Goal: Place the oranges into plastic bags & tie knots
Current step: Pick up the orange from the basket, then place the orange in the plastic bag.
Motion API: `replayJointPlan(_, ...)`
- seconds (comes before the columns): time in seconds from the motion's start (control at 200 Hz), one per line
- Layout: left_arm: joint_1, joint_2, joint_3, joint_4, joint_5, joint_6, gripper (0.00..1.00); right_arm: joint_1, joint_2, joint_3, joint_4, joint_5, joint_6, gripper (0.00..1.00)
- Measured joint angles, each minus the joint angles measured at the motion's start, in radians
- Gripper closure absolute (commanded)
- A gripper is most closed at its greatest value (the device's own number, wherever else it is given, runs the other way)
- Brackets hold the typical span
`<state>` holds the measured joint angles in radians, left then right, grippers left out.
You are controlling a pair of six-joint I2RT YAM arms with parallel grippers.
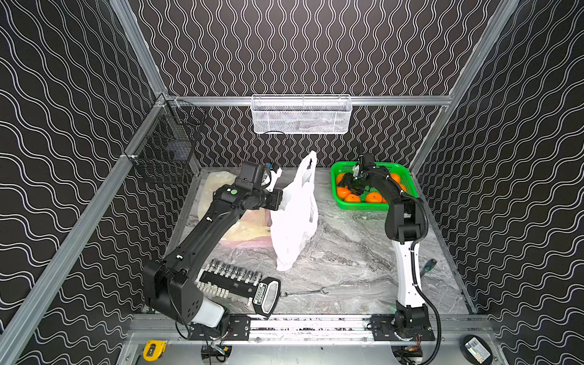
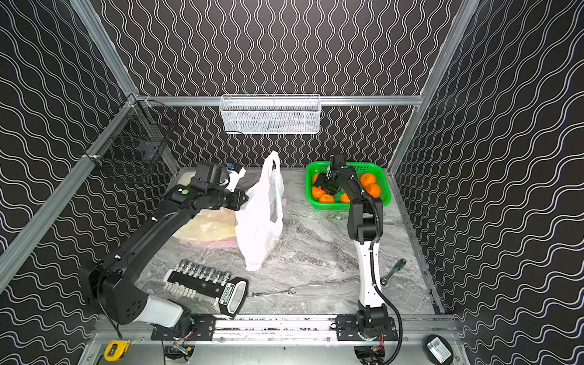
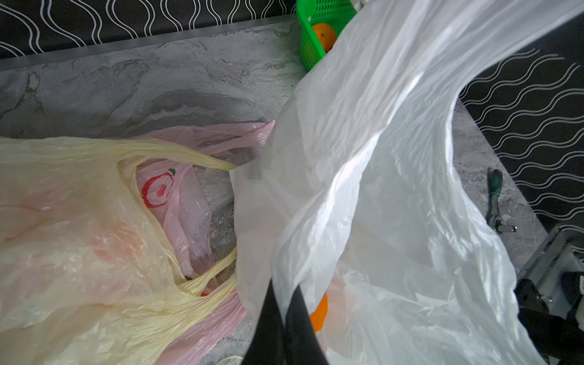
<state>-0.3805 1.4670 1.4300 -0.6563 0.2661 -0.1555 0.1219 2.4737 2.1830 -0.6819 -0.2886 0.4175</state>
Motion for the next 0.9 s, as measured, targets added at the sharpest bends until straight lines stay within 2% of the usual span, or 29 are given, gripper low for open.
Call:
replayJointPlan(0.23,0.076,-0.019,-0.038,0.057,0.119,-0.058,1.00,-0.031,-0.199,-0.169,0.016,0.054,0.018,0.46)
replayJointPlan(0.33,0.085,-0.020,-0.050,0.087,0.165,-0.080,1.00,-0.033,-0.374,-0.285,0.034,0.085,0.016,0.47)
replayJointPlan(0.49,0.101,-0.020,-0.066,0.123,0.226,-0.121,1.00,0.008,-0.726,-0.504,0.091,0.057,0.020,0.48)
replayJointPlan(0.581,0.105,-0.020,-0.066,0.139,0.246,-0.132,1.00,0.072,-0.876,-0.568,0.138,0.000,0.038,0.47)
replayJointPlan(0.691,0.105,-0.020,-0.066,0.150,0.262,-0.142,1.00,0.189,-0.978,-0.625,0.187,-0.060,0.070,0.47)
replayJointPlan(0.821,0.106,-0.019,-0.071,0.163,0.272,-0.155,1.00,0.364,-0.992,-0.655,0.270,-0.120,0.113,0.47)
replayJointPlan(0.901,0.106,-0.021,-0.082,0.170,0.278,-0.159,1.00,0.434,-0.955,-0.654,0.314,-0.143,0.135,0.47)
